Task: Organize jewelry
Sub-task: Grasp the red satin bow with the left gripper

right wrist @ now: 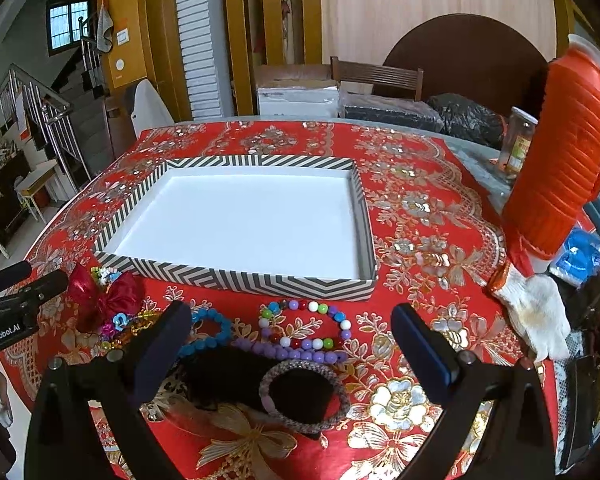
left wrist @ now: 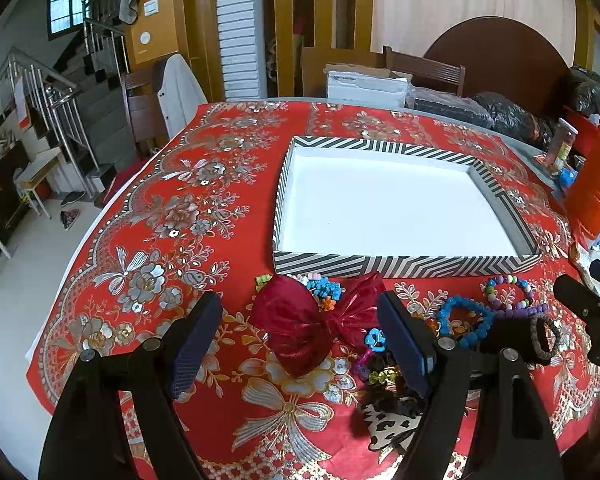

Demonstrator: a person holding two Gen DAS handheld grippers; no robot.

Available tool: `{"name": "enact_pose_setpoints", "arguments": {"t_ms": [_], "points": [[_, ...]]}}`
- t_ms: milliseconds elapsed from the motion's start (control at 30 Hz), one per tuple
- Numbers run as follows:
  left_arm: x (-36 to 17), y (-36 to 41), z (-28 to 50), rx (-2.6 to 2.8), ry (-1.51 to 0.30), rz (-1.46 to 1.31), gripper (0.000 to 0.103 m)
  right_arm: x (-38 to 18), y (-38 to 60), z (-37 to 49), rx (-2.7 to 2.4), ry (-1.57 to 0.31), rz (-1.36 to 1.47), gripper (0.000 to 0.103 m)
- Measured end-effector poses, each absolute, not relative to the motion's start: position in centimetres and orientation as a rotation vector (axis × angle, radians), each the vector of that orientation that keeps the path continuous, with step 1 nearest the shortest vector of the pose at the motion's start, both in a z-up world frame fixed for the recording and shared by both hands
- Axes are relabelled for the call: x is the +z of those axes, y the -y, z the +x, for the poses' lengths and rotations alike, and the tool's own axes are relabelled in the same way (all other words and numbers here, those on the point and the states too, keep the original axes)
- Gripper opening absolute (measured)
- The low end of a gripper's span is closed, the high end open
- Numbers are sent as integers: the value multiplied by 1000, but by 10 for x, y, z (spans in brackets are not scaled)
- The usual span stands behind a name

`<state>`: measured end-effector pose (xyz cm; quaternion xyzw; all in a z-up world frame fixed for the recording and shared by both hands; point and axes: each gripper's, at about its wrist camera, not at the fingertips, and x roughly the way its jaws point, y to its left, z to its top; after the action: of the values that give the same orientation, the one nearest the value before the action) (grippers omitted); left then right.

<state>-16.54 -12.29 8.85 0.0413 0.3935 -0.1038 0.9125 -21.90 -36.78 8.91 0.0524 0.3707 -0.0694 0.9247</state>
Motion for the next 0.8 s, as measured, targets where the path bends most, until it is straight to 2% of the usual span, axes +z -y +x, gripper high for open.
{"name": "enact_pose_setpoints", "arguments": {"t_ms": [800], "points": [[81,101,-152,-343,-850,105,69,92,386,-225,-133,-788,122,102]]}}
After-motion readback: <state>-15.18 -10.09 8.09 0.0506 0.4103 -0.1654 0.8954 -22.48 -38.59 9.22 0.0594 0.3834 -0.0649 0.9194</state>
